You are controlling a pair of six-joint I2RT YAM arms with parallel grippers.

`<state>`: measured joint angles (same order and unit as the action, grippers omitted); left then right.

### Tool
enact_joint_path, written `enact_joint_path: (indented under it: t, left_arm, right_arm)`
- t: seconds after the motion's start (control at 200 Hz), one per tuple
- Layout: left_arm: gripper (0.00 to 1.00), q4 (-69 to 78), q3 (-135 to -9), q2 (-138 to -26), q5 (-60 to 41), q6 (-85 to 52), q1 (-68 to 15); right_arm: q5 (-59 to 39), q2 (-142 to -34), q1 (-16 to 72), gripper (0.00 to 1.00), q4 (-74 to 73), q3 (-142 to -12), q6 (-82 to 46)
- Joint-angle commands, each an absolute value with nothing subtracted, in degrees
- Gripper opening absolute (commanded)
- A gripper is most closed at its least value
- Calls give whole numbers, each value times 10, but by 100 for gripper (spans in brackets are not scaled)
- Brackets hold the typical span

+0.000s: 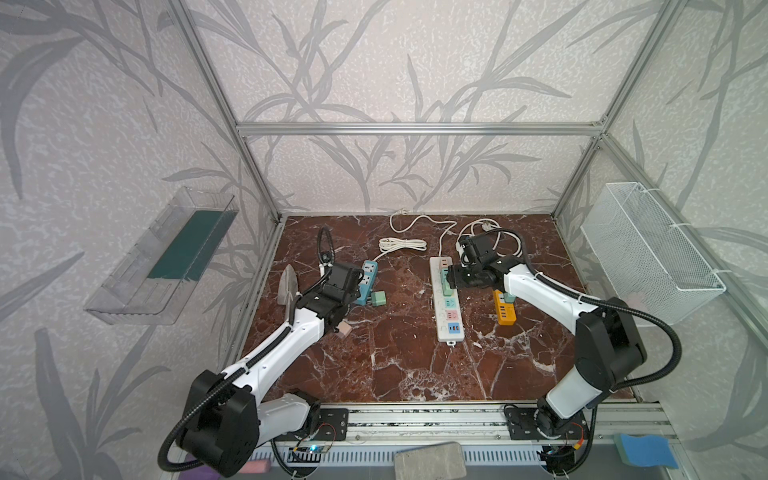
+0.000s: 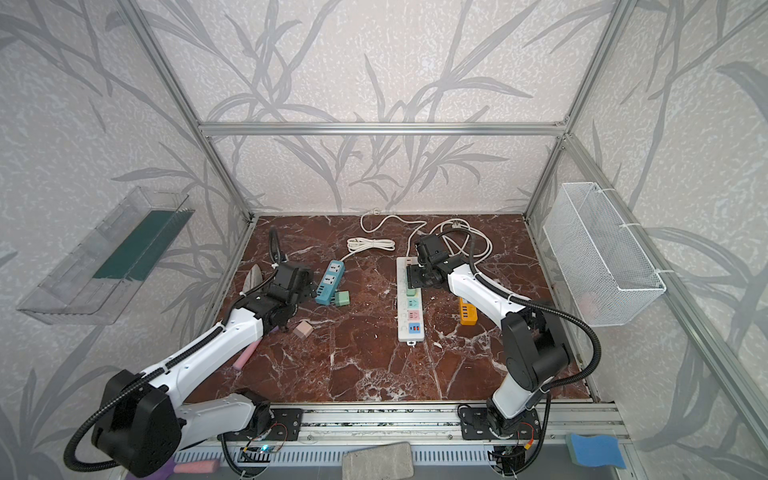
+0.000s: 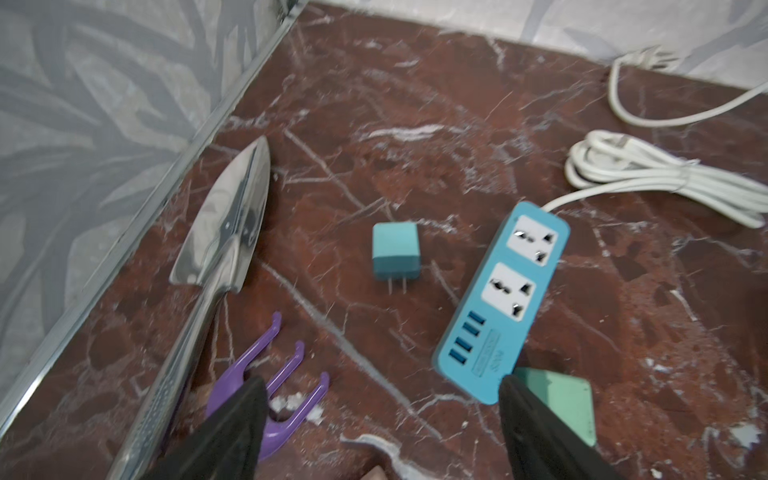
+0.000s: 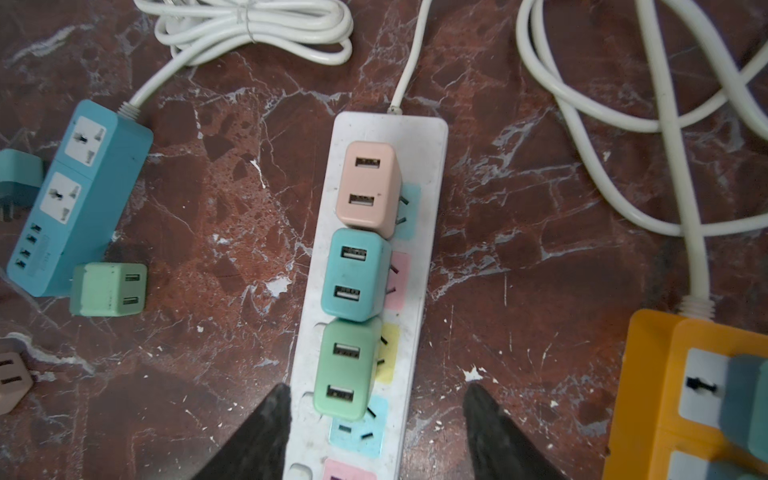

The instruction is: Insert the plug

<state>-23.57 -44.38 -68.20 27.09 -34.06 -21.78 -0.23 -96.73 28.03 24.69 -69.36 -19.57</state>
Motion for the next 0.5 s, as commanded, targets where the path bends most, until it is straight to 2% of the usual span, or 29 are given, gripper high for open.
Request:
enact_joint_path:
  t: [0.0,0.145,0.395,0.495]
  left_arm:
    - [87,-288,-417,-676,222,-411,-202]
    - [86,-293,-403,-694,205,-436,-186]
    - [86,-298,-415,-692,210,-434,-182]
    - [86,-299,-416,-694,216,-433,-182]
  right_arm:
    - [7,-996,280,65,260,-702,-184]
    - [17,-987,280,64,212,-647,-193]
    - [-91,-982,280,65,206,-656,-188]
    - [-77,-954,280,65,229,-673,-185]
